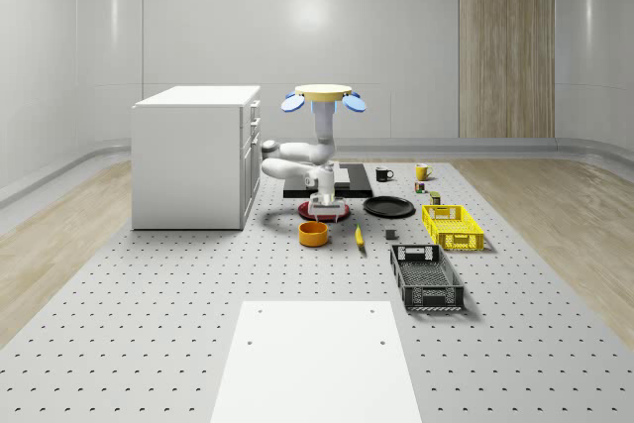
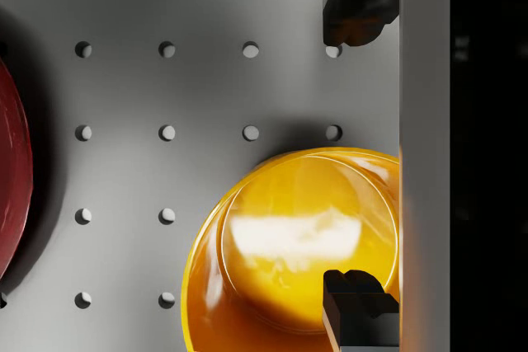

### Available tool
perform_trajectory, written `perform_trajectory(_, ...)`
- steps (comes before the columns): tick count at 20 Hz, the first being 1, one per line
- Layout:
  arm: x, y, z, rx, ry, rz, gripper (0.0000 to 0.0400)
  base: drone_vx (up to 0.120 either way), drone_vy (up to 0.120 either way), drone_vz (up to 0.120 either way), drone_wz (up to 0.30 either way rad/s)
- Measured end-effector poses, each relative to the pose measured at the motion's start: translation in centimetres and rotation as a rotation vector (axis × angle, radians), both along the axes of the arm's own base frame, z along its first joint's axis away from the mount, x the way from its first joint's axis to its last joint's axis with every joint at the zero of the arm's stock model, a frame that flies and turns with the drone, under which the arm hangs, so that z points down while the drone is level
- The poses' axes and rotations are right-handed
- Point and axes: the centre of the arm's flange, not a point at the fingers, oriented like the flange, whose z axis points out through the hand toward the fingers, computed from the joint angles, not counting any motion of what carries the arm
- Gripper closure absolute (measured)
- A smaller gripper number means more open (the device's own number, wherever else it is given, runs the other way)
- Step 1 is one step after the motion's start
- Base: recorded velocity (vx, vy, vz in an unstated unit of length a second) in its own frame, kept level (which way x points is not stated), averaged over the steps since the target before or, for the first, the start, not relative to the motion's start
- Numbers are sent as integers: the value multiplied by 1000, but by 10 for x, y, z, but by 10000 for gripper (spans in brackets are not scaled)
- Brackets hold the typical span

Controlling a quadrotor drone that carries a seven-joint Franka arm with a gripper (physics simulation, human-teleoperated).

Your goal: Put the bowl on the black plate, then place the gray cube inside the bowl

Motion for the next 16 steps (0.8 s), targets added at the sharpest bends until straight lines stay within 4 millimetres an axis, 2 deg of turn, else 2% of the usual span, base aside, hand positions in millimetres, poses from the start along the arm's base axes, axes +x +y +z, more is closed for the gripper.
perform_trajectory(5, 0, 5, 11, 0, 0, 0, 0, 0, 0, 0, 0)
perform_trajectory(16, 6, 9, 19, 0, 0, 0, 0, 0, 0, 0, 0)
